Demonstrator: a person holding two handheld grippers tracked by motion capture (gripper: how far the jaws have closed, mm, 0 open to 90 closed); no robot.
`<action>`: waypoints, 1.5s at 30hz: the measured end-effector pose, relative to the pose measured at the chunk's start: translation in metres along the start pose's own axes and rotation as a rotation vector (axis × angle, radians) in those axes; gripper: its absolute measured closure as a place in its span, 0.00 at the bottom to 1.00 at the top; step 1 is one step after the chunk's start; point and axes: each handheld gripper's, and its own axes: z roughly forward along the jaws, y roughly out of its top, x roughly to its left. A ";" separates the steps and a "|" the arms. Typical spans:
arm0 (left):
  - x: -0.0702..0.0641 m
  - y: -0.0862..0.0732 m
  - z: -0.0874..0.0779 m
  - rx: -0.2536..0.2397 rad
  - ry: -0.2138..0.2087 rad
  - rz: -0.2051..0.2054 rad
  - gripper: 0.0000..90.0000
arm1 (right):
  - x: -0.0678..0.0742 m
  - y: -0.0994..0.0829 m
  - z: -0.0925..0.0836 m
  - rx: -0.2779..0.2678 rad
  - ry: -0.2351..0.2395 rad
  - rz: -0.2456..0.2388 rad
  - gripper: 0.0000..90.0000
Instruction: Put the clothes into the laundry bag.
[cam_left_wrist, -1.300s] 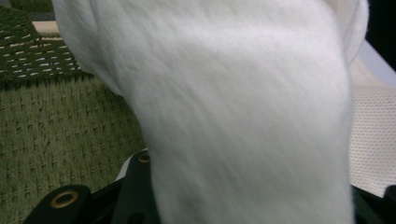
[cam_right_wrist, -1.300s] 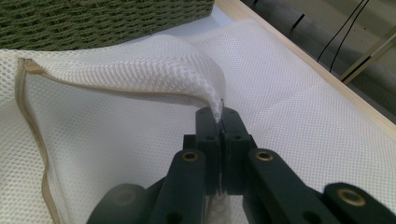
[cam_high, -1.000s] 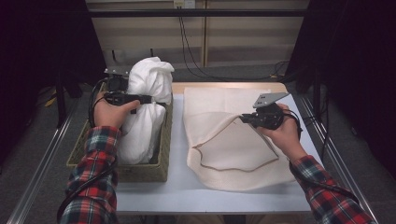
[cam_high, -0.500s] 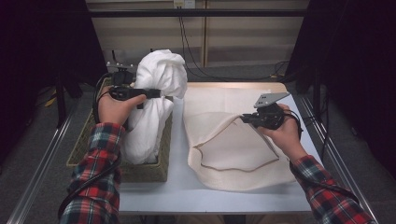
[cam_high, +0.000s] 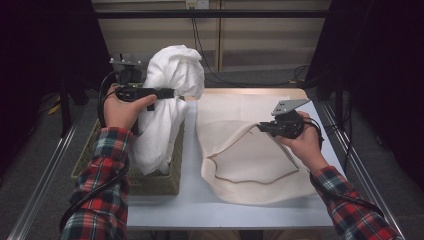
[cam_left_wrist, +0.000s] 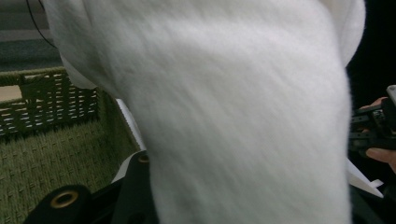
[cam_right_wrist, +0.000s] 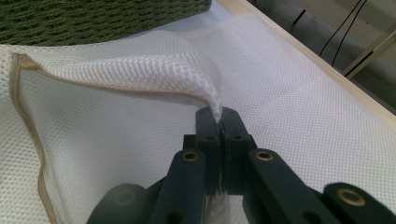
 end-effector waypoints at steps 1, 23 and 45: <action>-0.001 0.001 0.000 0.000 -0.002 -0.001 0.68 | 0.000 0.000 0.000 0.001 0.001 0.000 0.98; -0.034 0.015 -0.003 0.024 -0.121 0.023 0.68 | -0.006 -0.004 0.004 -0.004 0.000 0.031 0.98; -0.077 -0.002 0.012 0.161 -0.340 0.102 0.68 | -0.017 -0.005 0.004 -0.014 -0.011 0.074 0.98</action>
